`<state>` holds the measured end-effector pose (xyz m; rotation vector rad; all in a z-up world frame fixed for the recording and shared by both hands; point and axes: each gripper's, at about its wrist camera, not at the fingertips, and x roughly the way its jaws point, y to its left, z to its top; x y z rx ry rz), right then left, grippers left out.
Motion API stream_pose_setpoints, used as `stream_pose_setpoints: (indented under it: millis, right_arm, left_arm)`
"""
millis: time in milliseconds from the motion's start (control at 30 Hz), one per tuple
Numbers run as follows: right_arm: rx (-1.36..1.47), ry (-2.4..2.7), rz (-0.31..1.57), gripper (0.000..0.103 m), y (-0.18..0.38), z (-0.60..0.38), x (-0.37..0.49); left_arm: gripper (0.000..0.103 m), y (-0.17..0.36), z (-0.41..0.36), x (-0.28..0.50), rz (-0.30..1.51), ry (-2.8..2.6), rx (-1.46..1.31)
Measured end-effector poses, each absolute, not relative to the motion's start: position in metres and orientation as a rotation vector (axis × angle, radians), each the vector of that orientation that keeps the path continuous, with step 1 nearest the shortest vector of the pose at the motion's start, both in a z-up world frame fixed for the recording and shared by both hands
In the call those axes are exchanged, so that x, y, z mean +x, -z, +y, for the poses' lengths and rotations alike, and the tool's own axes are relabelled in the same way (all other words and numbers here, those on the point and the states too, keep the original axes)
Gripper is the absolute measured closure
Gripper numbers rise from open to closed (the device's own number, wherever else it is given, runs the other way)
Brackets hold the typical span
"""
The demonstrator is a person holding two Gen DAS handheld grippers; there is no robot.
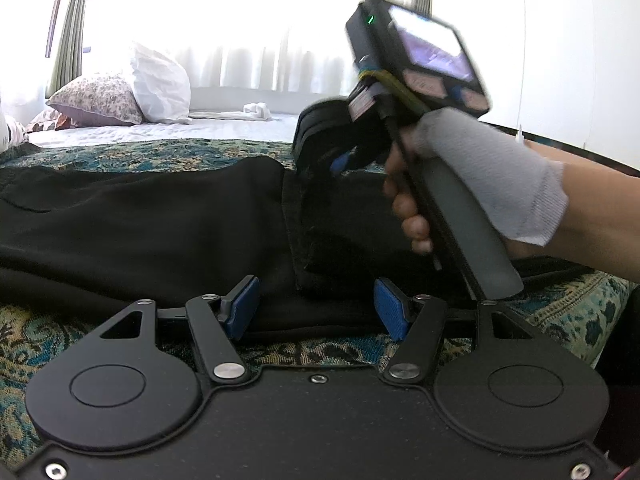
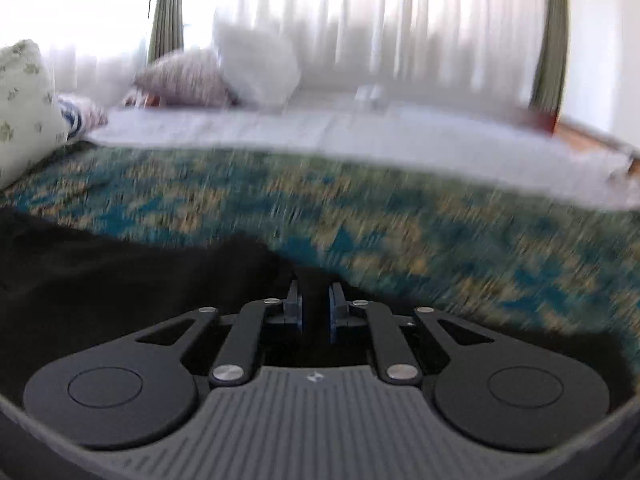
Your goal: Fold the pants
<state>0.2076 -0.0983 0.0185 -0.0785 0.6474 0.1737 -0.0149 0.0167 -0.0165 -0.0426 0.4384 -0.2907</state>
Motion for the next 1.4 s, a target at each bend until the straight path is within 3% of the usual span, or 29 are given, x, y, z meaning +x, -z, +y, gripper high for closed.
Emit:
stream_pose_setpoints:
  millis: [67, 100, 200, 467, 800, 933, 1400]
  right_arm:
    - [-0.087, -0.2, 0.685, 0.072, -0.013, -0.095, 0.212]
    - [-0.108, -0.198, 0.677, 0.054, -0.014, -0.091, 0.21]
    - [-0.101, -0.269, 0.675, 0.034, -0.021, -0.089, 0.203]
    - [-0.002, -0.334, 0.635, 0.023, -0.049, -0.117, 0.168]
    - [-0.069, -0.218, 0.591, 0.008, -0.046, -0.161, 0.097]
    - [-0.105, -0.199, 0.607, 0.0, -0.032, -0.166, 0.075]
    - [-0.081, -0.164, 0.597, 0.0, -0.002, -0.165, 0.053]
  left_arm:
    - [0.042, 0.017, 0.017, -0.014, 0.44, 0.291, -0.044]
    - [0.042, 0.016, 0.016, -0.014, 0.44, 0.291, -0.043]
    - [0.042, 0.015, 0.016, -0.013, 0.447, 0.289, -0.043]
    - [0.04, 0.003, 0.019, -0.01, 0.496, 0.283, -0.069]
    - [0.008, -0.019, 0.046, -0.013, 0.488, 0.192, -0.125]
    - [0.006, -0.024, 0.064, -0.008, 0.503, 0.111, -0.146]
    - [0.001, -0.031, 0.169, 0.021, 0.5, -0.254, -0.27]
